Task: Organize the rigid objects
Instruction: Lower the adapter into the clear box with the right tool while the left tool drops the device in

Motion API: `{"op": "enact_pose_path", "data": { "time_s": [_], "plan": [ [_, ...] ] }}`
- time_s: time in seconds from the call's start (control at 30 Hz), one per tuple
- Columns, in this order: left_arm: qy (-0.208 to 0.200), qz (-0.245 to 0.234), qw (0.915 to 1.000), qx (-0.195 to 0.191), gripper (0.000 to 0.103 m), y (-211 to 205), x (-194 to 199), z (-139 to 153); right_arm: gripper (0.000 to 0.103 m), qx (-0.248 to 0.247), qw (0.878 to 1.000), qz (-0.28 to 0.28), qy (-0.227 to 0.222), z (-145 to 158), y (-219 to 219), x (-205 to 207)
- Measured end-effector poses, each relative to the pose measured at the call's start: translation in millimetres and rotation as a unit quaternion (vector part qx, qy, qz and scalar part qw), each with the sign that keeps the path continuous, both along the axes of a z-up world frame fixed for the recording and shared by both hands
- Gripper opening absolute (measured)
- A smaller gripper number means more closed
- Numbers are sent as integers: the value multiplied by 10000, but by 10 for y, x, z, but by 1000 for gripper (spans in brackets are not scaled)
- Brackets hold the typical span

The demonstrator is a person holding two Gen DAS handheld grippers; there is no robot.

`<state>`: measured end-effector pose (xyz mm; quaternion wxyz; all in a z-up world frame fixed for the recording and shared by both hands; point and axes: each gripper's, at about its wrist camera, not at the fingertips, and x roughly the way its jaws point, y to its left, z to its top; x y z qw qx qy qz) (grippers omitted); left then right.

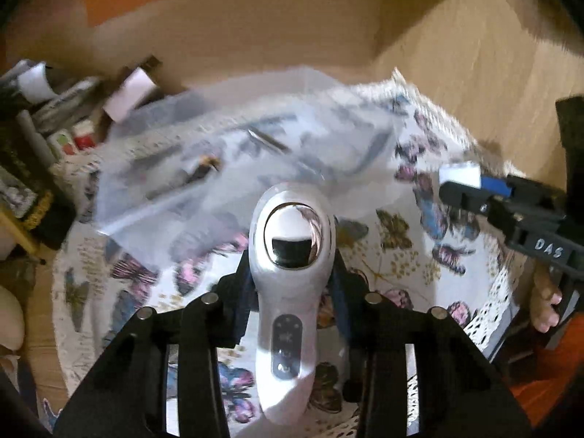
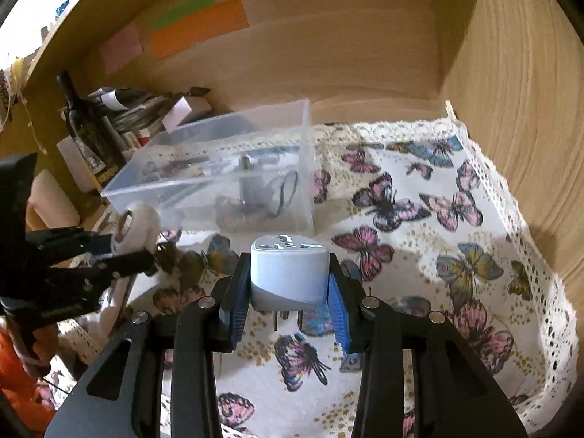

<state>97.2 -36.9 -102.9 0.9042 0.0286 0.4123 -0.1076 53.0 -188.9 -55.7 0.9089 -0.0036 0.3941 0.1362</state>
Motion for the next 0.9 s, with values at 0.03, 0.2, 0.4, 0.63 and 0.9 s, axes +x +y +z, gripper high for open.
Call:
{"op": "enact_pose_path", "data": {
  "time_s": [0.03, 0.2, 0.4, 0.63, 0.9],
  "plan": [
    [-75, 41, 10000, -32, 38, 35, -17, 46, 35, 0, 10000, 10, -43, 31, 16, 7],
    [-516, 206, 9981, -270, 38, 191, -136, 313, 35, -7, 9996, 60, -293, 201, 106, 73],
    [-925, 306, 9943, -443, 38, 325, -232, 559, 35, -6, 9983, 105, -579, 404, 240, 180],
    [-1340, 542, 9879, -563, 38, 539, -192, 805, 35, -67, 9963, 199, -839, 589, 401, 354],
    [-1507, 876, 9831, -568, 38, 749, 83, 971, 35, -184, 9949, 371, -917, 670, 603, 617]
  ]
}}
